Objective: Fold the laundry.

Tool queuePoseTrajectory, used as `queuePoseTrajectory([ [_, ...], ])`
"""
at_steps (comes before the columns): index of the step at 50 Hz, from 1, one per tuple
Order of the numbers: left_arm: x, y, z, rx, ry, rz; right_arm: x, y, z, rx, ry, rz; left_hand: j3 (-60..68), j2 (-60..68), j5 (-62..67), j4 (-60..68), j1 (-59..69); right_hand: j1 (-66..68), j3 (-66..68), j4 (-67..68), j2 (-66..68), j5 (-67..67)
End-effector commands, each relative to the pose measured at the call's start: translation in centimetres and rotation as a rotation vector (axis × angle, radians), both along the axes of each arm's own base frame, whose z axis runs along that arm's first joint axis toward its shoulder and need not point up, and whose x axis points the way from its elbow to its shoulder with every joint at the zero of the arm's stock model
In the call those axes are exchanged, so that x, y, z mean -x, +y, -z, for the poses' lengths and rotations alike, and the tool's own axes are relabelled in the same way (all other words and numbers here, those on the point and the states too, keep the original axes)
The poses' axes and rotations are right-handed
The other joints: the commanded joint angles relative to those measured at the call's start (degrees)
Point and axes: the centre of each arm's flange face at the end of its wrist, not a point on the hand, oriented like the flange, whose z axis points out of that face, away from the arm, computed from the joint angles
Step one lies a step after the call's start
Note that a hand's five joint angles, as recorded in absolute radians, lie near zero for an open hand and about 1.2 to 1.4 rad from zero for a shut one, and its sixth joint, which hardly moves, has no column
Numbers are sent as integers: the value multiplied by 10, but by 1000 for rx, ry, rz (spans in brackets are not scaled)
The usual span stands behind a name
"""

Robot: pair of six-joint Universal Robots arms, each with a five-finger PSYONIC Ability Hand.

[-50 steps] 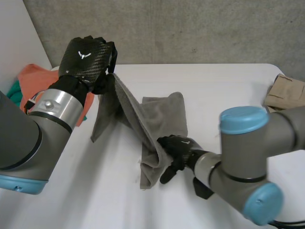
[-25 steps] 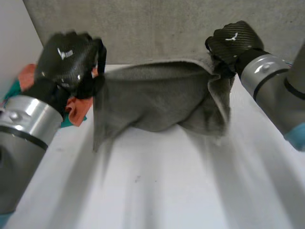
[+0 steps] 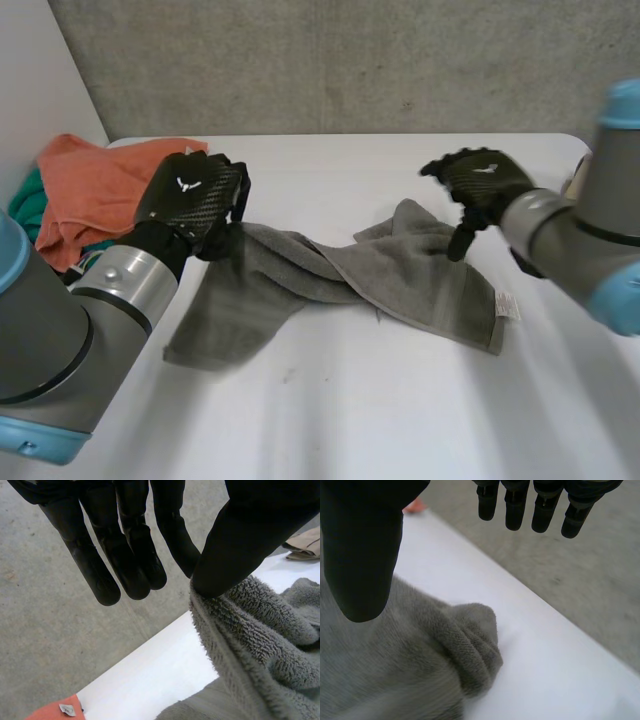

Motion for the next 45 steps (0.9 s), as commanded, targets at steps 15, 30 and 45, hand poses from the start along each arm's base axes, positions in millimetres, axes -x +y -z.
queuePoseTrajectory([
  [15, 7, -7, -22, 64, 40, 7, 38, 56, 104, -164, 38, 55, 117, 114, 146, 112, 133, 165, 175, 176, 172, 169],
  [30, 7, -8, -19, 56, 35, 7, 32, 18, 128, -50, 181, 37, 117, 114, 146, 112, 133, 264, 274, 275, 271, 268],
  [45, 4, -11, -19, 55, 36, -4, 27, -9, 109, 72, 153, 75, 117, 114, 146, 112, 133, 497, 506, 507, 504, 501],
])
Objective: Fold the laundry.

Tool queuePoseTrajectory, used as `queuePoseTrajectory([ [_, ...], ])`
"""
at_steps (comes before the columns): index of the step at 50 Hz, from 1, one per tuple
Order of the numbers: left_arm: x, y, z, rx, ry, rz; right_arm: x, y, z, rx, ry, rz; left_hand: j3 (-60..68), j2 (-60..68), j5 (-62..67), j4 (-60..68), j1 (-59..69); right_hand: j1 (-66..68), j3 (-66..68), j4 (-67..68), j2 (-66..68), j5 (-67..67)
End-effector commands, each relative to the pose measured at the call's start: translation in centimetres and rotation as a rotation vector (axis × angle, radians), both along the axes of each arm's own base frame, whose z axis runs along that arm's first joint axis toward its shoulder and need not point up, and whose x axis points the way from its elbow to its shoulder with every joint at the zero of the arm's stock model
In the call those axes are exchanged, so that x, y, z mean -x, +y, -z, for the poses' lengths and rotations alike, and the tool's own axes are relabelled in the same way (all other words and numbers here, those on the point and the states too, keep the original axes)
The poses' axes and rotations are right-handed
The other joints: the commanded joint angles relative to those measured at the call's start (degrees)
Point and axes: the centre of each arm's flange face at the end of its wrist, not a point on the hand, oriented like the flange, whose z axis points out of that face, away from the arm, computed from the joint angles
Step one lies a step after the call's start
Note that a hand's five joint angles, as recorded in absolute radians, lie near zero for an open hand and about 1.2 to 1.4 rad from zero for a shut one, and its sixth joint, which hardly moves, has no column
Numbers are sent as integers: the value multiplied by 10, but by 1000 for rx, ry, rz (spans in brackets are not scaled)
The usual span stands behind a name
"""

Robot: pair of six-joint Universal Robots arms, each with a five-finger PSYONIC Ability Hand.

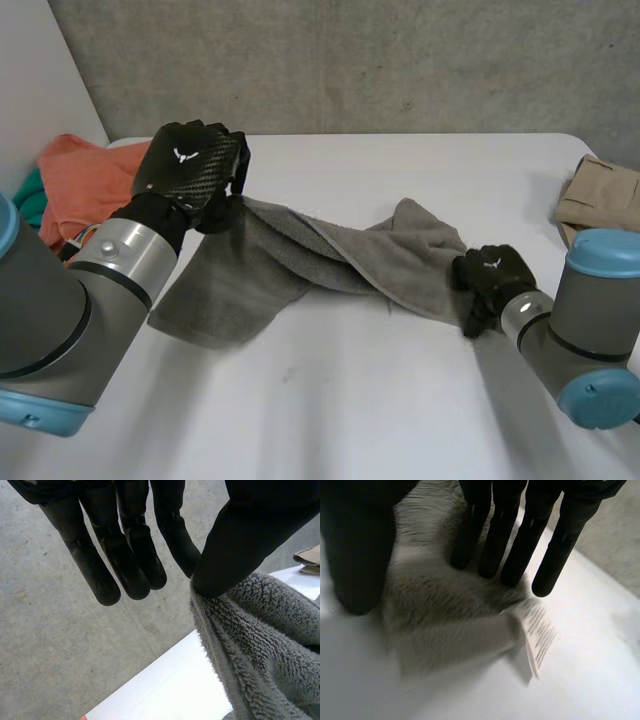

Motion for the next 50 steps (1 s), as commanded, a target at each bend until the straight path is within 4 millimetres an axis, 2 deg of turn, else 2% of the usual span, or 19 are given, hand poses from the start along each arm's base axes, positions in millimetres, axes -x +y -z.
queuePoseTrajectory([
  [1, -2, -2, -1, 2, 1, -6, -4, -11, -19, 73, -21, 6, 117, 114, 146, 112, 133, 89, 52, 50, 51, 292],
  [9, -2, -2, 1, 0, 0, -9, -2, -17, -5, 65, 42, -3, 117, 114, 146, 112, 133, -103, -139, -141, -141, 101],
  [13, -2, -3, 2, -3, -2, -9, -2, -19, -2, 83, 91, -15, 117, 114, 146, 112, 133, -95, -131, -133, -133, 109],
  [16, -2, -4, 3, -3, -2, -9, -3, -21, -2, 101, 106, -26, 117, 114, 146, 112, 133, 16, -20, -22, -22, 219],
  [17, -1, -4, 4, -5, -2, -9, -3, -24, -2, 109, 112, -25, 117, 114, 146, 112, 133, 218, 181, 180, 180, 421],
  [18, -1, -5, 3, -5, -1, -11, -4, -26, -4, 118, 113, -24, 117, 114, 146, 112, 133, 272, 236, 234, 235, 476],
  [22, -2, -6, 1, 1, 3, -18, -3, -32, -16, 155, 125, -11, 117, 114, 146, 112, 133, 273, 237, 235, 235, 477],
  [26, -4, -7, -4, 9, 2, -25, -1, -27, -63, 244, 117, -3, 117, 114, 146, 112, 133, 273, 237, 235, 235, 477],
  [27, -5, -8, -5, 12, 3, -28, 2, -17, -92, 276, 129, -6, 117, 114, 146, 112, 133, 273, 237, 235, 235, 477],
  [30, -11, -4, -24, 44, 18, -39, 6, 1, -136, 309, 162, -21, 117, 114, 146, 112, 133, 273, 237, 235, 235, 477],
  [31, -15, -1, -35, 63, 28, -43, 9, 14, -165, 325, 188, -35, 117, 114, 146, 112, 133, 273, 237, 235, 235, 477],
  [33, -20, 0, -46, 80, 36, -53, 14, 29, -203, 354, 201, -43, 117, 114, 146, 112, 133, 273, 237, 235, 235, 477],
  [37, -26, -1, -56, 90, 39, -71, 14, 46, -236, 350, 192, -93, 117, 114, 146, 112, 133, 273, 237, 235, 235, 477],
  [39, -27, -2, -55, 82, 37, -75, 11, 53, -237, 308, 184, -139, 117, 114, 146, 112, 133, 273, 237, 235, 235, 477],
  [41, -27, -3, -50, 71, 32, -75, 9, 58, -231, 265, 172, -167, 117, 114, 146, 112, 133, -1, -37, -39, -39, 203],
  [42, -26, -5, -44, 58, 25, -72, 8, 60, -220, 209, 145, -173, 117, 114, 146, 112, 133, -284, -320, -322, -322, -80],
  [43, -24, -7, -39, 44, 20, -68, 9, 61, -212, 176, 120, -165, 117, 114, 146, 112, 133, -352, -388, -390, -389, -148],
  [46, -9, -15, -21, 1, -5, -25, 8, 58, -177, 58, -70, -95, 117, 114, 146, 112, 133, -426, -462, -464, -464, -222],
  [50, 2, -21, -25, 10, 8, -11, 6, 61, -130, -58, -258, -25, 117, 114, 146, 112, 133, -426, -462, -464, -464, -223],
])
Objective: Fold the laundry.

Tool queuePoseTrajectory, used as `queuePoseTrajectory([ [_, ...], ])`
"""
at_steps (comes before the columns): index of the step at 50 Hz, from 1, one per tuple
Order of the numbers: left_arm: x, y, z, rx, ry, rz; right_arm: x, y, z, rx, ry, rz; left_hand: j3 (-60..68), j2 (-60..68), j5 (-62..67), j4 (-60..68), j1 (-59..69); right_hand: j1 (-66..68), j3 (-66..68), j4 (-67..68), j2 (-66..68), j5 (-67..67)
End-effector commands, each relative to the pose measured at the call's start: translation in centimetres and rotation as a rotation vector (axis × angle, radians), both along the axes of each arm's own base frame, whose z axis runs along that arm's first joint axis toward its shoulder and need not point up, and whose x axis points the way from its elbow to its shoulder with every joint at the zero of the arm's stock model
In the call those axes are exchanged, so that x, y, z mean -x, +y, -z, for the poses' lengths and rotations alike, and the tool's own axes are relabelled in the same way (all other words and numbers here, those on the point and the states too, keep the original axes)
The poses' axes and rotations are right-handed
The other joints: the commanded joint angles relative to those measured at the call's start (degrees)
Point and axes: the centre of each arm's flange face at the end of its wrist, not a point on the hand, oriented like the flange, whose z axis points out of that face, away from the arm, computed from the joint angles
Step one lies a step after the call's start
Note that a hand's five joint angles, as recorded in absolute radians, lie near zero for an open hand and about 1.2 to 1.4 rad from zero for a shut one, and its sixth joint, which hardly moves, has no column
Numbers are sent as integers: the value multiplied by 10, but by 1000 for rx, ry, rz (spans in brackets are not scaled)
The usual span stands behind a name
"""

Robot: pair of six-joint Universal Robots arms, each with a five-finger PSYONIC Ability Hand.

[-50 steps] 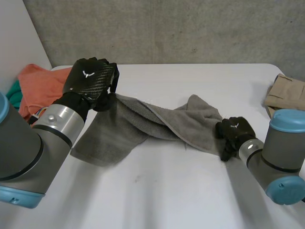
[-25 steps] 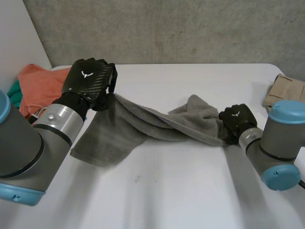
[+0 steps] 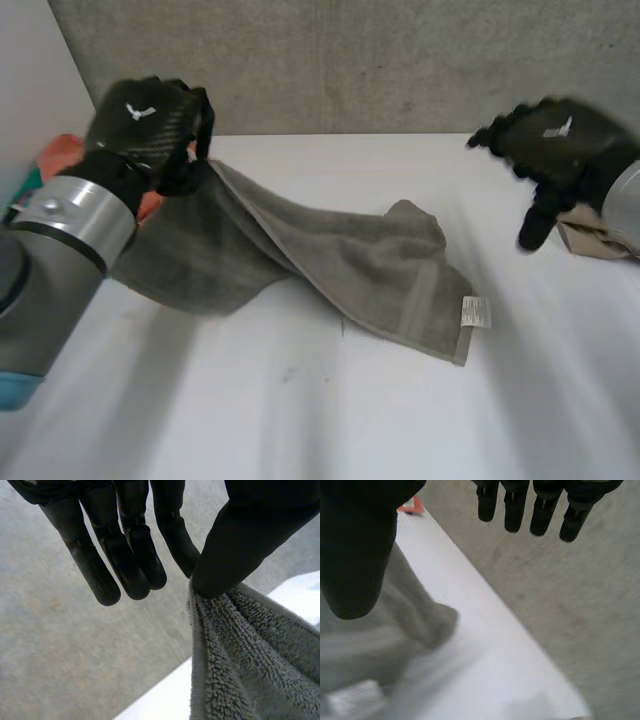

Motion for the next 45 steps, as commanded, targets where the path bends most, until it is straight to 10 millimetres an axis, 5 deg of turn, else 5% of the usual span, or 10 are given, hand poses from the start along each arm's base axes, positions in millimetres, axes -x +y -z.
queuePoseTrajectory([
  [1, 20, -11, 8, -18, 0, 36, -2, 3, 77, -222, -288, 97, 117, 114, 146, 112, 133, -29, -26, -29, -25, -21],
  [3, 25, -11, 5, -9, 2, 48, -1, 8, 108, -279, -323, 127, 117, 114, 146, 112, 133, -25, -23, -26, -21, -18],
  [7, 27, -10, 1, 3, 8, 56, -10, 18, 133, -292, -293, 121, 117, 114, 146, 112, 133, 22, 24, 21, 26, 29],
  [21, 29, -7, -2, 8, 13, 66, -36, 1, 186, -264, -152, 80, 117, 114, 146, 112, 133, 208, 211, 208, 212, 216],
  [45, 26, -7, 6, -19, 7, 60, -48, -33, 195, -60, -55, 44, 117, 114, 146, 112, 133, 316, 318, 316, 320, 324],
])
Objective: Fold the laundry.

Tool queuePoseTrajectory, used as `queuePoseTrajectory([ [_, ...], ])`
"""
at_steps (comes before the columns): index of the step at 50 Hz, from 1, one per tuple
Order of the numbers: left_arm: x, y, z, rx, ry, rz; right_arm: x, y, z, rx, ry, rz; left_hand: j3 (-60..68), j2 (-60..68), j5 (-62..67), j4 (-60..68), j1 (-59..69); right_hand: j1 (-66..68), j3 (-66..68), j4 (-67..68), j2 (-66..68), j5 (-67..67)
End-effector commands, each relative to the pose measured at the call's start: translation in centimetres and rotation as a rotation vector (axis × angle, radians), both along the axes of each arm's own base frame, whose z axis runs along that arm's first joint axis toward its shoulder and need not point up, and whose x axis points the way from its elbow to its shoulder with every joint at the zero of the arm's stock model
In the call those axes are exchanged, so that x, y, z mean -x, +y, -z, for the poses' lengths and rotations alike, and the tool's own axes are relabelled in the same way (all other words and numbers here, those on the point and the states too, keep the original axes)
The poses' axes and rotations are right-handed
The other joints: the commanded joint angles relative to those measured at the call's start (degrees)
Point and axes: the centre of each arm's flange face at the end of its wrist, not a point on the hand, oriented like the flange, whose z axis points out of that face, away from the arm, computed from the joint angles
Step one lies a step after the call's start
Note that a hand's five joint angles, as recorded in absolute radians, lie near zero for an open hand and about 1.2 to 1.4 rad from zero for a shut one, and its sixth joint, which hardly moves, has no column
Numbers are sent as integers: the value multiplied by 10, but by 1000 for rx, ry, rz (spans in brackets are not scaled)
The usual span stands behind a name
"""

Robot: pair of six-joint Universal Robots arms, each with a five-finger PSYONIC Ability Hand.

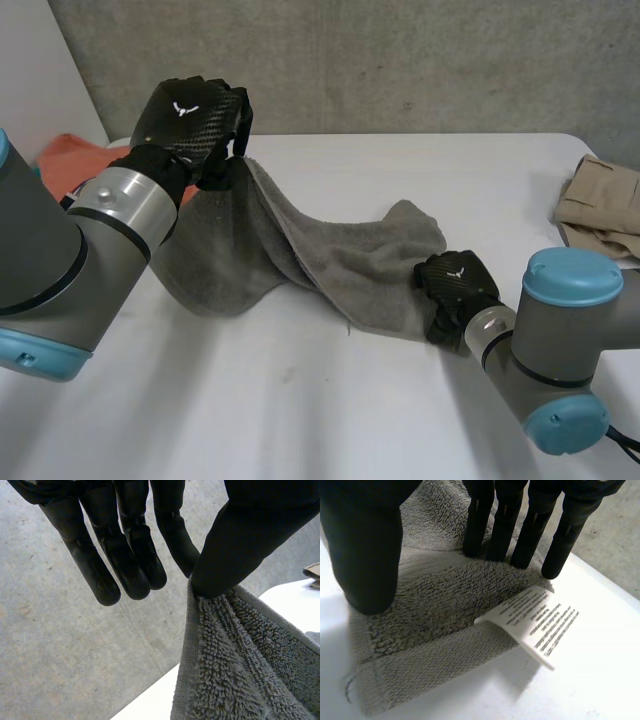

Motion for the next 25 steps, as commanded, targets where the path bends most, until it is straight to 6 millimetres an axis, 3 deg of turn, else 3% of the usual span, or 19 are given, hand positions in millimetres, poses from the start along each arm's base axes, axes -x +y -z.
queuePoseTrajectory([
  [1, -1, 0, 4, -11, -7, -3, -3, -12, -7, 86, 9, 4, 117, 114, 146, 112, 133, 91, 90, 89, 90, 128],
  [9, -3, 0, 7, -22, -11, -7, -8, -26, 3, 131, 68, -10, 117, 114, 146, 112, 133, 152, 150, 149, 150, 188],
  [11, -4, 0, 8, -25, -13, -9, -8, -29, 6, 130, 78, -8, 117, 114, 146, 112, 133, 249, 247, 246, 247, 285],
  [13, -5, 0, 10, -29, -17, -10, -8, -33, 5, 143, 83, 4, 117, 114, 146, 112, 133, 438, 436, 435, 436, 474],
  [14, -5, 0, 10, -29, -17, -10, -8, -34, 2, 153, 82, 7, 117, 114, 146, 112, 133, 439, 438, 436, 437, 475],
  [17, -5, -1, 10, -31, -16, -15, -6, -39, -8, 176, 77, 29, 117, 114, 146, 112, 133, 439, 438, 436, 437, 475],
  [20, -8, -3, 10, -32, -16, -24, -5, -39, -30, 212, 64, 28, 117, 114, 146, 112, 133, 439, 438, 436, 437, 475],
  [25, -10, 1, 6, -31, 0, -19, 2, -20, -84, 234, 75, 12, 117, 114, 146, 112, 133, 439, 438, 436, 437, 475],
])
